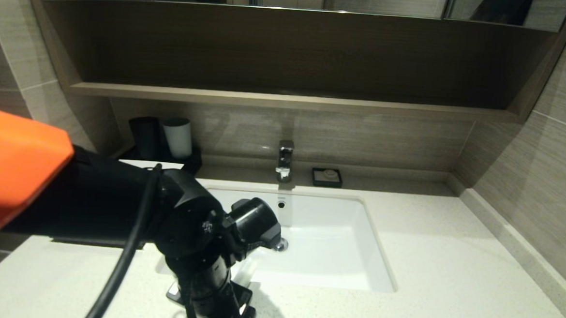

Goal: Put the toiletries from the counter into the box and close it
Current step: Pick up the bathroom toiletry

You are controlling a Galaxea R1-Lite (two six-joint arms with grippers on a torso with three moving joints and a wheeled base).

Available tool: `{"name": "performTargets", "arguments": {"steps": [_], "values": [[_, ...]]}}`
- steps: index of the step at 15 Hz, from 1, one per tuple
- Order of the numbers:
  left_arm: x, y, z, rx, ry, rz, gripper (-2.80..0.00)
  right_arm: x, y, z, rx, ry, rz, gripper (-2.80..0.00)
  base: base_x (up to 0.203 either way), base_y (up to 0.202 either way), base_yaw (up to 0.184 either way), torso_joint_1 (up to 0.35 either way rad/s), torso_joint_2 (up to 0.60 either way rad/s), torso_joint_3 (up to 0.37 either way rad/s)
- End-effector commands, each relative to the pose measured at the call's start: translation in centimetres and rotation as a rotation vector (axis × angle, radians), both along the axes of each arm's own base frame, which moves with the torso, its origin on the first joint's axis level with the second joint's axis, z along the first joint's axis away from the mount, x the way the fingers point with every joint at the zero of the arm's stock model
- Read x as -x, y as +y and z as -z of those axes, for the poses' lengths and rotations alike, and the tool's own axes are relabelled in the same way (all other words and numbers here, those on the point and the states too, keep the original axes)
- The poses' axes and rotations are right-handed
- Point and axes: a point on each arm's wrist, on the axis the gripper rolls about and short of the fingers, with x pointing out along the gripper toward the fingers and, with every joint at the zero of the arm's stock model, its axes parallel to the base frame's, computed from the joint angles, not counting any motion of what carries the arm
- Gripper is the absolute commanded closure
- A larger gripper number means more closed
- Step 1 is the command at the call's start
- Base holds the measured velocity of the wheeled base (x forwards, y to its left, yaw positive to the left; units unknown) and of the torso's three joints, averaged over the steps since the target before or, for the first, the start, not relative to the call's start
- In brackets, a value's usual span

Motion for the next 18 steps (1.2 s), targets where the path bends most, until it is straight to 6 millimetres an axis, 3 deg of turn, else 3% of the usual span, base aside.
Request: {"name": "performTargets", "arguments": {"steps": [1,18], "values": [[-0.1,0.1,0.2,-0.007,0.007,-0.008,-2.8,0.0,0.0,0.0,0.0,-0.001,0.0,0.0,0.0,0.0,0.0,0.0,0.0,0.0],[-1.4,0.9,0.4,0.074,0.051,-0.075,-2.8,0.0,0.0,0.0,0.0,-0.001,0.0,0.0,0.0,0.0,0.0,0.0,0.0,0.0]]}}
